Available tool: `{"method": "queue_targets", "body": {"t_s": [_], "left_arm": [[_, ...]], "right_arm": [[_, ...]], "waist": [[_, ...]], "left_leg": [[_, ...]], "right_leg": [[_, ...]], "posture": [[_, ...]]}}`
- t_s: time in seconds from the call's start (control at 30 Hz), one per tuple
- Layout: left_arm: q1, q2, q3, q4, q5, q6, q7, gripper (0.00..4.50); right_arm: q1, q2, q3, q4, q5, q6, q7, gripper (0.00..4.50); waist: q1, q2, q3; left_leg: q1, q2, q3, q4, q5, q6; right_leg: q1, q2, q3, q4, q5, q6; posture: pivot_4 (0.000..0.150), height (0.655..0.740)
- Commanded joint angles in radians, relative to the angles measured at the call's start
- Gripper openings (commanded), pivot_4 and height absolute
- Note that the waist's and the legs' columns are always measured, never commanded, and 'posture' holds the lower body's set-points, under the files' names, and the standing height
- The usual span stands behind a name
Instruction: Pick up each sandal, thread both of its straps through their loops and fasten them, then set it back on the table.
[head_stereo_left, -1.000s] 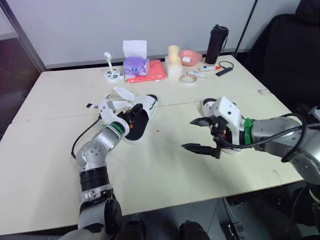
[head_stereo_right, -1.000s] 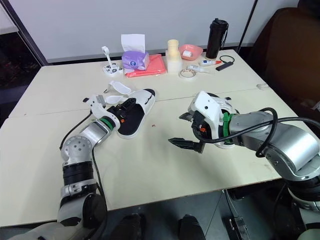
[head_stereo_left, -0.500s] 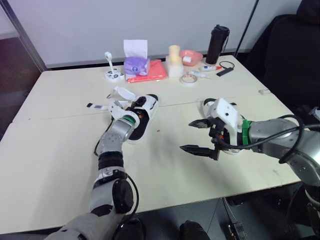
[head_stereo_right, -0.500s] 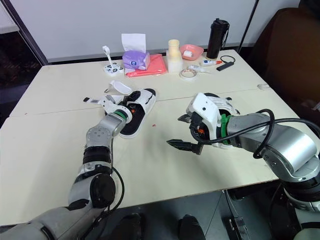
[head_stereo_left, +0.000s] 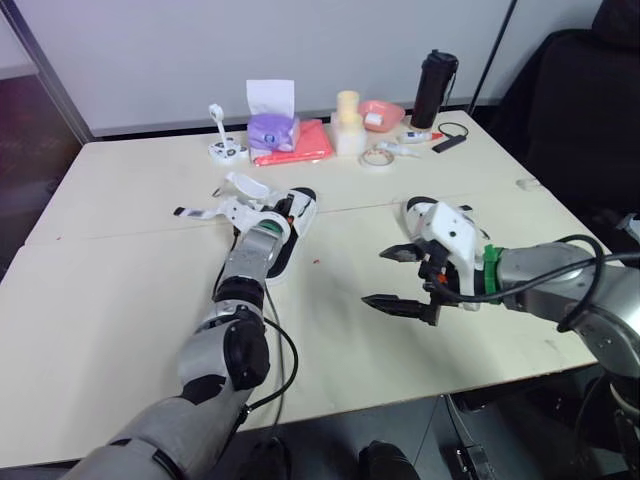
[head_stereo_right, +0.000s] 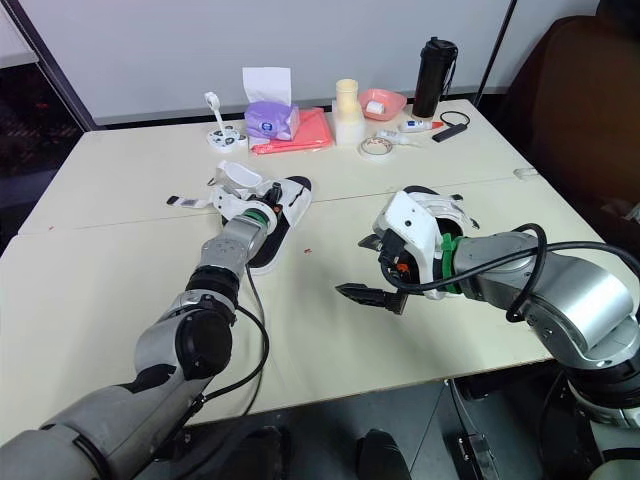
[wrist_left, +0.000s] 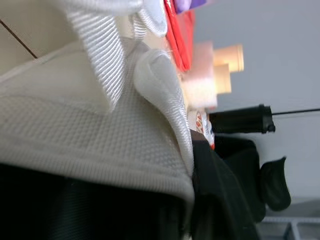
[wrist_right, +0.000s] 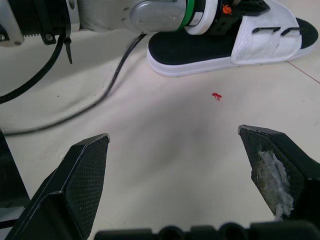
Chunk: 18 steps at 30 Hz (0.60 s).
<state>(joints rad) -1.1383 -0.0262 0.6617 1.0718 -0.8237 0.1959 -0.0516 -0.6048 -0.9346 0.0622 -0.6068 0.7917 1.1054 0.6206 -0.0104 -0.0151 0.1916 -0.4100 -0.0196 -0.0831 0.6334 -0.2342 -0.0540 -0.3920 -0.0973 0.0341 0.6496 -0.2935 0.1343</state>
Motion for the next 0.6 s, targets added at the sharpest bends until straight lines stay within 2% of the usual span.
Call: {"method": "queue_targets", "body": {"t_s": [0.03,0.17,0.3,0.4,0.6], "left_arm": [[-0.022,0.02,-0.018,0.023,0.025,0.037,-0.026,0.01],[-0.01,0.064,-0.08,-0.019,0.049,0.229,-0.087,0.01],[0.033,0.164,-0.241,-0.153,0.083,0.602,-0.271,0.01],[0.073,0.236,-0.379,-0.262,0.116,0.795,-0.409,0.01],[0.175,0.363,-0.623,-0.496,0.146,0.983,-0.683,0.01]], "right_arm": [[-0.001,-0.001,-0.044,-0.039,-0.003,-0.001,-0.008,4.5],[0.006,-0.001,-0.049,-0.043,-0.004,0.0,-0.016,4.5],[0.025,-0.03,-0.067,-0.024,-0.03,-0.023,-0.001,4.5],[0.031,-0.055,-0.08,0.008,-0.062,-0.044,0.016,4.5],[0.051,-0.11,-0.108,0.053,-0.117,-0.093,0.069,4.5]], "waist": [[0.001,0.0,0.0],[-0.001,0.0,0.0],[-0.005,0.0,0.0],[-0.011,0.0,0.0],[-0.008,0.0,0.0]], "left_leg": [[0.0,0.0,0.0,0.0,0.0,0.0],[0.0,0.0,0.0,0.0,0.0,0.0],[0.0,0.0,0.0,-0.002,0.0,0.0],[-0.001,0.0,0.0,-0.003,0.0,0.0],[-0.001,0.0,0.0,-0.003,0.0,-0.001]], "right_leg": [[0.0,0.0,0.0,0.0,0.0,0.0],[0.0,0.0,0.0,0.0,0.0,0.0],[-0.001,0.0,0.0,0.0,0.0,0.0],[-0.003,0.0,0.0,0.0,0.0,0.0],[-0.003,0.0,0.0,0.0,0.0,0.0]], "posture": [[0.15,0.74],[0.15,0.74],[0.15,0.74],[0.15,0.74],[0.15,0.74]]}}
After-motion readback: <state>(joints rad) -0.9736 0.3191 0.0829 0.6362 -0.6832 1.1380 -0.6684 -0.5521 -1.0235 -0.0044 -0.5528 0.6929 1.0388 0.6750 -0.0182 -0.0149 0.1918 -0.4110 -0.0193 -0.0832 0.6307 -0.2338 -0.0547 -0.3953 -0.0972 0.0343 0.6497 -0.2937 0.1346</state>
